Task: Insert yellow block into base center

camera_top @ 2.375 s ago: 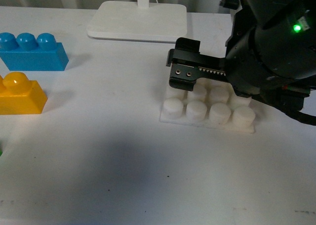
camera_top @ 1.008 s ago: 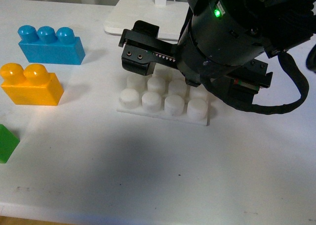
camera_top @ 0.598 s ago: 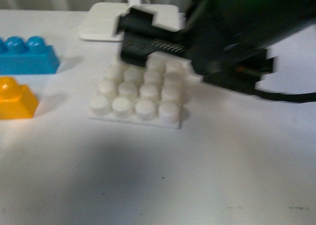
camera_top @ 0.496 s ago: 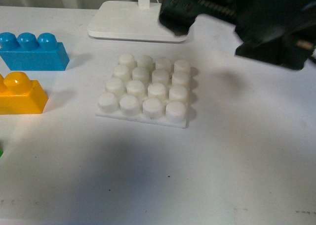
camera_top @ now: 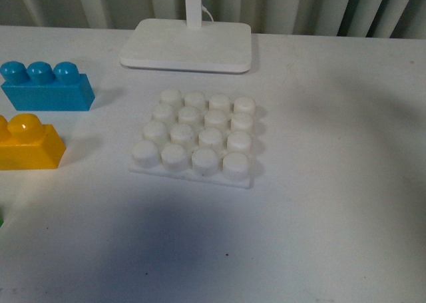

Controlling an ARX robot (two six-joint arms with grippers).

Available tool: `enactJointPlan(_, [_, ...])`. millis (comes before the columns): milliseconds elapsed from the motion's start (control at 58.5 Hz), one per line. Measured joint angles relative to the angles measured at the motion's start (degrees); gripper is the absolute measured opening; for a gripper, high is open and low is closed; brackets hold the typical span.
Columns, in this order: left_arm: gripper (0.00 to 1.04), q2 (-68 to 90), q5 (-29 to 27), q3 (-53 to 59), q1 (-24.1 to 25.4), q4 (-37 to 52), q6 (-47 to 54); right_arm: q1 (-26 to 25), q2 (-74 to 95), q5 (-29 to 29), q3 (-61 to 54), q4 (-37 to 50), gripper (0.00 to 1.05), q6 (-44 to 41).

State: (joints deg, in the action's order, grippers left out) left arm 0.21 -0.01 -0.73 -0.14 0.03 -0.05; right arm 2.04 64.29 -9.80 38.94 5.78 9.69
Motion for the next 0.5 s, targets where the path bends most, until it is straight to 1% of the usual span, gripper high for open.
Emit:
enactJointPlan(34, [0.98, 0.0, 0.02, 0.0, 0.0, 0.0, -0.02, -2.49, -2.27, -1.25, -1.31, 0.85, 0.96, -0.87])
enactJointPlan(188, [0.98, 0.0, 0.0, 0.0, 0.0, 0.0, 0.0, -10.88, -10.8, -5.27, -7.28, 5.84, 0.96, -2.71])
enactJointPlan(325, [0.98, 0.0, 0.0, 0.0, 0.0, 0.0, -0.02, -18.64, -17.07, -7.06, -13.31, 10.25, 0.96, -2.84])
enactJointPlan(393, [0.98, 0.0, 0.0, 0.0, 0.0, 0.0, -0.02, -20.85, -18.21, -6.69, -14.64, 10.69, 0.96, -2.84])
enactJointPlan(461, [0.98, 0.0, 0.04, 0.0, 0.0, 0.0, 0.0, -21.31, -18.29, -6.78, -14.88, 10.75, 0.96, -2.86])
enactJointPlan(496, [0.98, 0.0, 0.02, 0.0, 0.0, 0.0, -0.02, -21.22, -18.36, -7.98, -15.82, 13.35, 0.91, -3.87])
